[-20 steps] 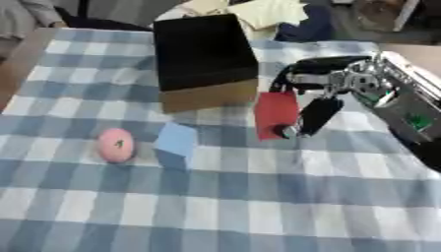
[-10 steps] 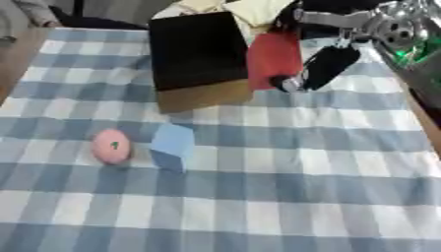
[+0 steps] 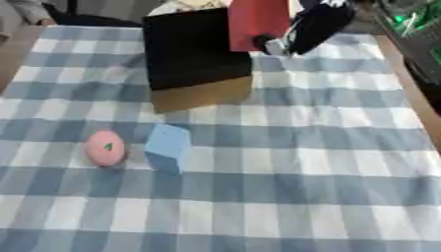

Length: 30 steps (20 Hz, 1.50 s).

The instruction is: Pick up objects on the table and place them in the box.

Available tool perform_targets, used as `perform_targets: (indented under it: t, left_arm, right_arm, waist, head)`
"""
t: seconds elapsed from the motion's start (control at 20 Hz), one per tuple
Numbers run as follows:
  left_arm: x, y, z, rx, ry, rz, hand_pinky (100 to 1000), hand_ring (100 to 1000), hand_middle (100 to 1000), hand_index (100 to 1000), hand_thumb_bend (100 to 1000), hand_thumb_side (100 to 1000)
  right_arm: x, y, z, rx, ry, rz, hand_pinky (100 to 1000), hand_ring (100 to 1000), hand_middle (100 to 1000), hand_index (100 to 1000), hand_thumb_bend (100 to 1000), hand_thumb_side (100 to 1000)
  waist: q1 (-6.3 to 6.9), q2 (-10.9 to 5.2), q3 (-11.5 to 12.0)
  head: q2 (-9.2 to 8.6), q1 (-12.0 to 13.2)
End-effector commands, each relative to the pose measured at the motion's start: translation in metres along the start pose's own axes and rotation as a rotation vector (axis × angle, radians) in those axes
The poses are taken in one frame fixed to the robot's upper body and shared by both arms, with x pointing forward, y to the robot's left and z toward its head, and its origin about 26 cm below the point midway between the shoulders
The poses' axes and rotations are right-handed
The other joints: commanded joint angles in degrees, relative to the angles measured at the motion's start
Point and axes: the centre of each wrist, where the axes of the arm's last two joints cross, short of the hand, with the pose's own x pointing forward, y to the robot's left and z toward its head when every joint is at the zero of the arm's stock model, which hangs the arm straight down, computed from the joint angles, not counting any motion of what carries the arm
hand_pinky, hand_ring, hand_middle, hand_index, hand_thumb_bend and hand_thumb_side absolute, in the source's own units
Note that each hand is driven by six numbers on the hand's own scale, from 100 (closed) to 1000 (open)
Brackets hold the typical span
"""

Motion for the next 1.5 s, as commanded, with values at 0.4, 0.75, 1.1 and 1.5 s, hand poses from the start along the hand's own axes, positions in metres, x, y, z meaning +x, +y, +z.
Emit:
perform_targets:
  t: [0.4,0.75,1.1,1.5]
  left_arm:
    - [0.008,0.004,-0.013,-0.047,-0.067,-0.009,572,785,761,870,100,920]
    - [0.01,-0.001,-0.013,-0.054,-0.064,0.018,569,785,763,870,100,922]
    - [0.012,-0.004,-0.014,-0.065,-0.068,0.034,569,786,763,870,100,921]
    - [0.013,-0.005,-0.014,-0.073,-0.073,0.044,569,786,764,870,100,922]
  right_arm:
    - [0.011,-0.014,-0.035,-0.102,0.027,-0.047,770,774,772,694,100,382]
    - [0.016,0.0,-0.07,-0.107,0.099,-0.069,770,776,779,695,100,419]
    - [0.012,0.026,-0.099,-0.075,0.17,-0.073,772,780,784,696,100,443]
    - [0.005,0.058,-0.12,-0.032,0.245,-0.058,778,789,798,708,100,476]
  waist:
    - [0.18,0.16,-0.3]
    - [-0.15,0.26,0.4]
    - [-0.13,0.34,1.5]
    - [0.15,0.61,2.3]
  head:
    - [-0.48,-1.6]
    - [-0.41,-0.8]
    - [-1.1,-0.7]
    - [-1.89,-1.6]
